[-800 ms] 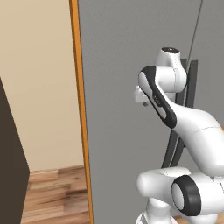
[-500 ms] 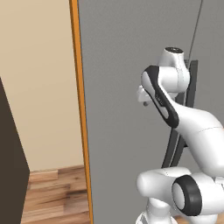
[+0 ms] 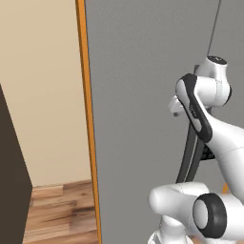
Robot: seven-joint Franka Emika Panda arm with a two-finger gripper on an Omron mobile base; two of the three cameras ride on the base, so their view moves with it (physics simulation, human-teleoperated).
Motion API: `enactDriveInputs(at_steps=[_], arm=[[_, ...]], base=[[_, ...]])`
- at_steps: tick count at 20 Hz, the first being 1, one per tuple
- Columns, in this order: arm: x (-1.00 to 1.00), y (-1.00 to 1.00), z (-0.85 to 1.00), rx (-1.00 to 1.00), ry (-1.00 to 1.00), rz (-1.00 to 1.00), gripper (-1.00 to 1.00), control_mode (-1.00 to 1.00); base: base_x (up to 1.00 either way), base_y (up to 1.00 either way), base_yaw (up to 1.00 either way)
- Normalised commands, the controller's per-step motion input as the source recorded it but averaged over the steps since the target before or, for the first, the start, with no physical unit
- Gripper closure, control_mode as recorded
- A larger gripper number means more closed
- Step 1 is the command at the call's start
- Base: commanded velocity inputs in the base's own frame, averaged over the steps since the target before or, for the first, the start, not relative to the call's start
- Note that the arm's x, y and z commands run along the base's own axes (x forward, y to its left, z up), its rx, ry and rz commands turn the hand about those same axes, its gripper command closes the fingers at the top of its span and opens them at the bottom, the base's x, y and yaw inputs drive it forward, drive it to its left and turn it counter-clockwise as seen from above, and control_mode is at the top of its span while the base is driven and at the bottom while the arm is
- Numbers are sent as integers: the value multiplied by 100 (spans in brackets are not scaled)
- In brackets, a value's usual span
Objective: Open the freezer door, pick up the ice cube tray from the freezer, and place it on the dining counter.
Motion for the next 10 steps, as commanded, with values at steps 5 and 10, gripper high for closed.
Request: enactDriveInputs(at_steps=[5,10], arm=[[-4,-42,-48,0,-24,0,-100,-100],[0,-48,-43,2,-32,0,-100,-100]], base=[[0,0,0],[0,0,0]])
